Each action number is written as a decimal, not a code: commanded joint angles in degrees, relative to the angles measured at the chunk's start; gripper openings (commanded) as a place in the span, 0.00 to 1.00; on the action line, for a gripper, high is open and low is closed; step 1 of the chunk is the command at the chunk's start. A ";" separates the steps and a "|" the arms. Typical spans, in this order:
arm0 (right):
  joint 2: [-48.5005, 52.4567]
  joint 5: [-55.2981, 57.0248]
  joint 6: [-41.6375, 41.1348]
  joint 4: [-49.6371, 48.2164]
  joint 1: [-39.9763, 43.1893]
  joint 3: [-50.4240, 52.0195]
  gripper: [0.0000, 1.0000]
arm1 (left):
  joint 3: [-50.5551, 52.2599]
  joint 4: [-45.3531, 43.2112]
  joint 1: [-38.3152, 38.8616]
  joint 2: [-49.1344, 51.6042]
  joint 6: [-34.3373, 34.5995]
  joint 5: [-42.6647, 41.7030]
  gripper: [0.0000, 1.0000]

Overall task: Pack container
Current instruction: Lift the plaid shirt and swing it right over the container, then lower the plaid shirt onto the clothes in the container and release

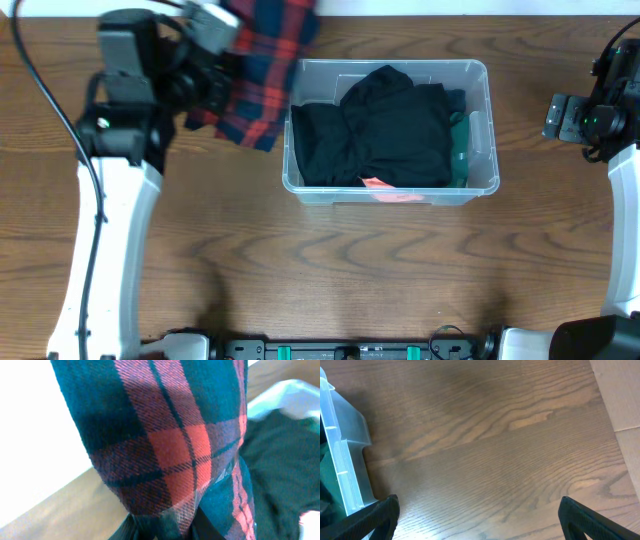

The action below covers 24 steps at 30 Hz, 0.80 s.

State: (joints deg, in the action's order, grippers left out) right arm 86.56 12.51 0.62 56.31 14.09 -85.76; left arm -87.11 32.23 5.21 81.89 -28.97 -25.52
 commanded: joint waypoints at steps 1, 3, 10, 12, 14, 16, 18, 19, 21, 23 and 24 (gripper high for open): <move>0.07 0.76 -0.59 0.07 0.11 -0.37 0.99 | -0.68 -1.29 4.72 -1.60 -8.50 -1.05 0.06; 0.07 0.76 -0.59 0.07 0.11 -0.37 0.99 | -0.66 -1.27 8.00 -1.36 -10.49 -1.05 0.06; 0.07 0.76 -0.59 0.07 0.11 -0.37 0.99 | -0.66 -1.27 16.65 1.14 -14.05 -1.03 0.06; 0.07 0.76 -0.59 0.07 0.11 -0.37 0.99 | -0.66 -1.27 18.53 2.16 -14.14 -1.05 0.06; 0.07 0.76 -0.59 0.07 0.11 -0.37 0.99 | -0.66 -1.09 20.20 3.43 -14.14 -1.05 0.06; 0.07 0.76 -0.59 0.09 0.11 -0.37 0.99 | -0.66 -0.79 21.35 4.59 -14.56 -1.03 0.06; 0.07 0.76 -0.59 0.09 0.11 -0.37 0.99 | -0.66 -0.09 22.34 5.79 -15.87 -1.03 0.06; 0.07 0.76 -0.59 0.07 0.11 -0.37 0.99 | -0.63 0.17 22.71 6.29 -16.28 -1.03 0.06; 0.07 0.76 -0.59 0.09 0.11 -0.37 0.99 | -0.61 0.28 23.34 7.43 -16.44 -1.05 0.06; 0.07 0.76 -0.59 0.07 0.11 -0.37 0.99 | -0.61 0.42 23.93 8.37 -16.46 -1.05 0.06; 0.07 0.76 -0.59 0.07 0.11 -0.37 0.99 | -0.61 0.46 24.26 8.79 -16.48 -1.03 0.06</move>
State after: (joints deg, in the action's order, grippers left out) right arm 86.56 12.51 0.62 56.31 14.09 -85.76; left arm -87.11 33.17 28.77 90.30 -44.23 -25.67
